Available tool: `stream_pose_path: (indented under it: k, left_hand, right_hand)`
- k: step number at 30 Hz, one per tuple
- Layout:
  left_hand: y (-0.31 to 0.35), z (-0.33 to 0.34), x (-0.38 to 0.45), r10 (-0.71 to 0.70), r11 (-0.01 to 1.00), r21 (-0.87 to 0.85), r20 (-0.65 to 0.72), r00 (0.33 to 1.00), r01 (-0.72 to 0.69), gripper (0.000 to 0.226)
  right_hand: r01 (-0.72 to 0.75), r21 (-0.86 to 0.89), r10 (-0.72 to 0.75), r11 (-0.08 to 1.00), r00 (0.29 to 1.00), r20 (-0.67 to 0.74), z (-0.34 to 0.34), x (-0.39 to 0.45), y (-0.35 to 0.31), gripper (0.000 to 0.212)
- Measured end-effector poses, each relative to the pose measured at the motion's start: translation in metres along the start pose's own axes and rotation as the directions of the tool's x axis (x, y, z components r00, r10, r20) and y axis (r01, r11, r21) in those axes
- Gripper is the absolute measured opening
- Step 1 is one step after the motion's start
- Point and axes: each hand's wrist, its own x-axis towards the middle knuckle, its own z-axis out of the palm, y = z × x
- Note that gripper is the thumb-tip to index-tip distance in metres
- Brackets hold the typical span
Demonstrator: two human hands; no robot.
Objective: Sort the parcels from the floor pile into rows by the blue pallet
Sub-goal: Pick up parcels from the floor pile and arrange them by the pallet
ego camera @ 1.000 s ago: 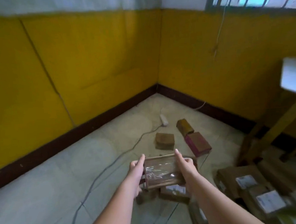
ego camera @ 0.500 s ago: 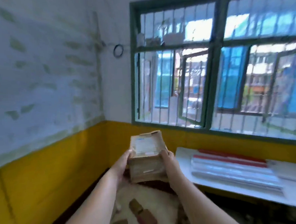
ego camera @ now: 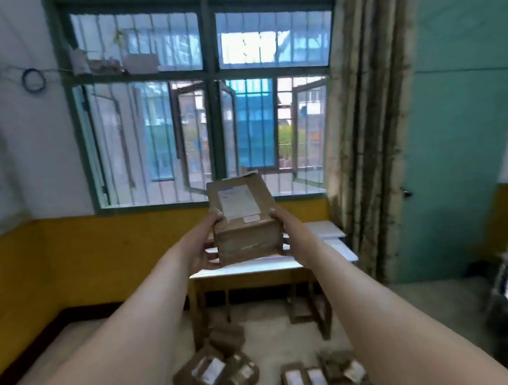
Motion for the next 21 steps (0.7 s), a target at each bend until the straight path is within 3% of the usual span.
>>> stream_pose_path:
  k: [5, 10, 13, 21]
  left_hand:
    - [-0.039, 0.178, -0.004, -0.06, 0.997, 0.064, 0.225, 0.972, 0.046, 0.041]
    - [-0.065, 0.314, -0.006, -0.114, 0.992, 0.096, 0.371, 0.921, 0.084, 0.038]
    - [-0.083, 0.376, 0.002, -0.153, 0.984, 0.145, 0.429, 0.89, 0.099, 0.029]
    - [-0.104, 0.5, 0.058, -0.22, 0.966, 0.239, 0.569, 0.792, 0.097, 0.036]
  right_hand:
    - [-0.061, 0.004, 0.06, 0.998, 0.974, -0.22, -0.176, -0.053, 0.005, 0.023]
    - [-0.136, 0.048, 0.145, 0.99, 0.929, -0.34, -0.303, -0.099, 0.007, 0.024]
    - [-0.148, 0.08, 0.167, 0.986, 0.91, -0.38, -0.357, -0.115, 0.015, 0.021]
    - [-0.166, 0.034, 0.158, 0.986, 0.834, -0.528, -0.471, -0.084, 0.042, 0.023]
